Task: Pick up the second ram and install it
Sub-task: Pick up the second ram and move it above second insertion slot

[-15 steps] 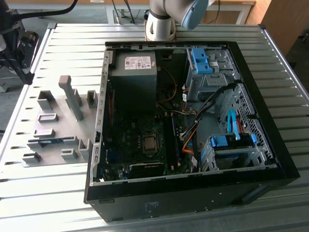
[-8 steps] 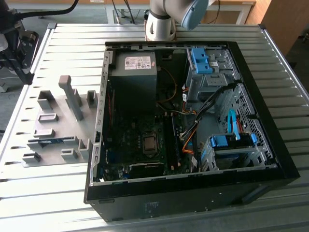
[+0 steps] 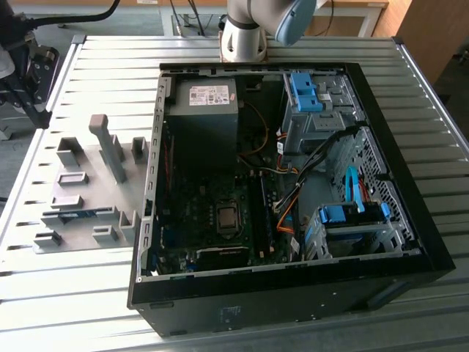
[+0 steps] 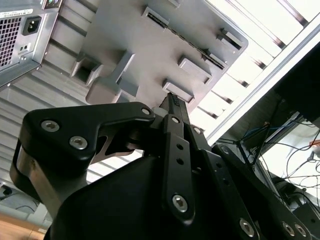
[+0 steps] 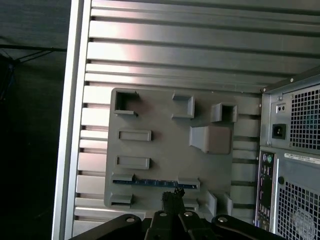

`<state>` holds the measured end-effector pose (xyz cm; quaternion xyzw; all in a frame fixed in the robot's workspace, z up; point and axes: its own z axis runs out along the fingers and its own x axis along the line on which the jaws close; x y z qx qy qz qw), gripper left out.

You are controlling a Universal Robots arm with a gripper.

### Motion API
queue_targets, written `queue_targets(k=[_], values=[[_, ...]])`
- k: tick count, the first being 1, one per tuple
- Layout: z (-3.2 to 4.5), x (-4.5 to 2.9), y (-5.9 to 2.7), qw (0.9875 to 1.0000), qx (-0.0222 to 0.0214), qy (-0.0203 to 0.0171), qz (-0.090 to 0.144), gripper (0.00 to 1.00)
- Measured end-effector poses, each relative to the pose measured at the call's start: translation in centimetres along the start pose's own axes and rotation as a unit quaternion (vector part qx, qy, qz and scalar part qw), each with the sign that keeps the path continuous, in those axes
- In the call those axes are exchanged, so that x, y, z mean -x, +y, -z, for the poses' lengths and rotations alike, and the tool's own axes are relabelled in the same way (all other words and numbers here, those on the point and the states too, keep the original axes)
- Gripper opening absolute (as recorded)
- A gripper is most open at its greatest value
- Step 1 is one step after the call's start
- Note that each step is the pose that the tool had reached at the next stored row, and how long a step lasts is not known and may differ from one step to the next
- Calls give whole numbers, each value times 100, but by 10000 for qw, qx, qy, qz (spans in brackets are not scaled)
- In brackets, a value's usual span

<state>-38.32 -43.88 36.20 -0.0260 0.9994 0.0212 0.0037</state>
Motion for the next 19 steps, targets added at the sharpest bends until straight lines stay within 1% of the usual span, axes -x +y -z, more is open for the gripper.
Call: queue_targets(k=[12,19], values=[[-8,0,-3,9999,2,7,158,11],[-14,0,-4,9994,3,15,347,11]])
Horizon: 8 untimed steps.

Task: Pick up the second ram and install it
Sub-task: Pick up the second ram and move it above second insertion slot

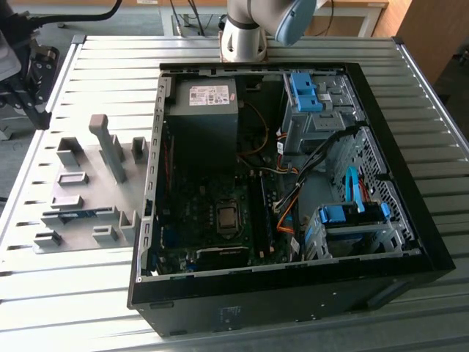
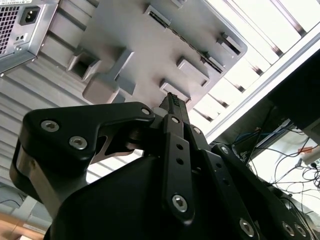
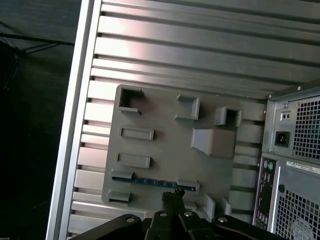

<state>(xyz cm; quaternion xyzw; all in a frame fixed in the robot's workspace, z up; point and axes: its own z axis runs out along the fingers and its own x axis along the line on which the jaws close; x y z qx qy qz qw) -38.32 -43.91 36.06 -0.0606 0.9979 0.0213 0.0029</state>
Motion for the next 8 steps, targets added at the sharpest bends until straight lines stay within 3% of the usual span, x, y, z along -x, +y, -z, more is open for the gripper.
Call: queue_targets(k=[8], values=[[-13,-1,-3,9993,3,15,361,11]])
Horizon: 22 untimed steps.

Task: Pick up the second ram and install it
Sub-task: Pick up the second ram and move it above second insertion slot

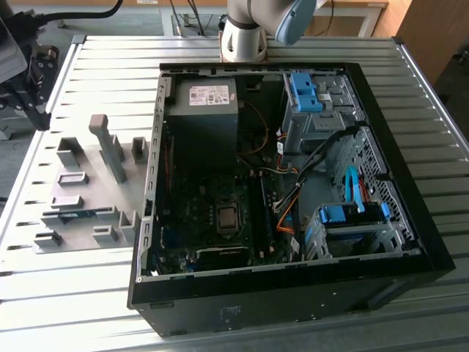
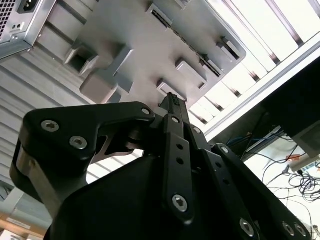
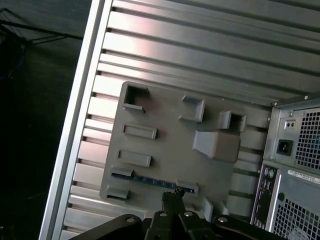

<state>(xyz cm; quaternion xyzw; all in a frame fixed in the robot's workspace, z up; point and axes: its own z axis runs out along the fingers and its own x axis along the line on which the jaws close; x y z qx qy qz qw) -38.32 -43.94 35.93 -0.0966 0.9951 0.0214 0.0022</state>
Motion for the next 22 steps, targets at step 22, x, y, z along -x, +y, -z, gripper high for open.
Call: queue_targets(k=[22], values=[[-12,-7,-2,9986,5,22,522,11]])
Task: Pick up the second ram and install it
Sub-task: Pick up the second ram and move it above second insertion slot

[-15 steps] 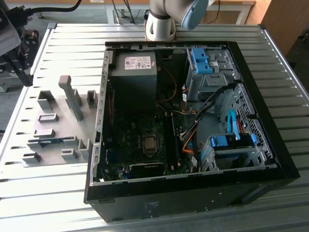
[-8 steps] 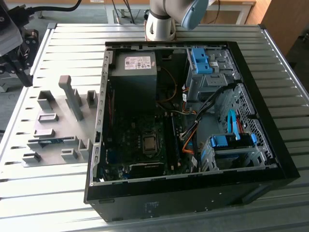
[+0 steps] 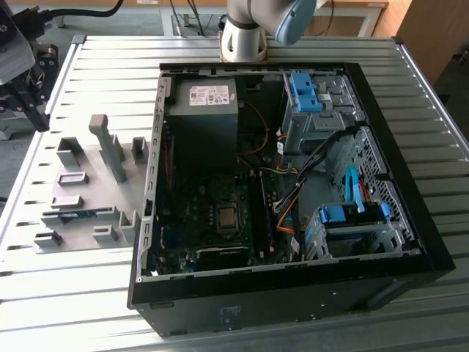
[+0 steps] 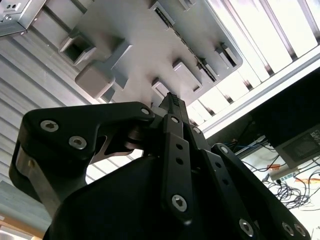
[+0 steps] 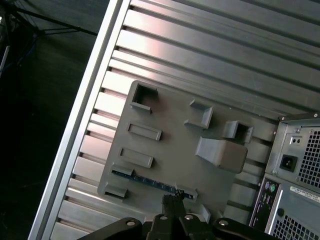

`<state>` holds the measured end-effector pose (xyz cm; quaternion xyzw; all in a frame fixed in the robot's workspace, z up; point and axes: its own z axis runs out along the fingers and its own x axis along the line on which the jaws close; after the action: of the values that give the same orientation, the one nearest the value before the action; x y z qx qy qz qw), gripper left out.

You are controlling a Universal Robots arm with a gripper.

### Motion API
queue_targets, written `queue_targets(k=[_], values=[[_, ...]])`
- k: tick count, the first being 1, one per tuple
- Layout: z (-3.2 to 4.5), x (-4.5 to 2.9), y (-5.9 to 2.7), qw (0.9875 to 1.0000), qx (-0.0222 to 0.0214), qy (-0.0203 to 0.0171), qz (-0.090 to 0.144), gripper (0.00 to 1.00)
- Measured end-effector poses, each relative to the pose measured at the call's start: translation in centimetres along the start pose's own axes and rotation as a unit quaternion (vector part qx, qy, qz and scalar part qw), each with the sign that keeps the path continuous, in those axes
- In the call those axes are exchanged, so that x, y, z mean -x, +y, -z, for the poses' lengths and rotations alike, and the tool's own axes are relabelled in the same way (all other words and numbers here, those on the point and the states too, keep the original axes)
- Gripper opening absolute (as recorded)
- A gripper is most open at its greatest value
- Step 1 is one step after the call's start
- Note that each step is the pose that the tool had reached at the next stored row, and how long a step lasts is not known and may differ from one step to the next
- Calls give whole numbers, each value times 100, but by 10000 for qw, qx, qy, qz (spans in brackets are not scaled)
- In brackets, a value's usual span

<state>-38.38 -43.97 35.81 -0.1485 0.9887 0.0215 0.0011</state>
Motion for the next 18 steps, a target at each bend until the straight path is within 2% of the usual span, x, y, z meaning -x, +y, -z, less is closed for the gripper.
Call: queue_targets(k=[18], values=[[0,0,0,9999,1,6,140,11]])
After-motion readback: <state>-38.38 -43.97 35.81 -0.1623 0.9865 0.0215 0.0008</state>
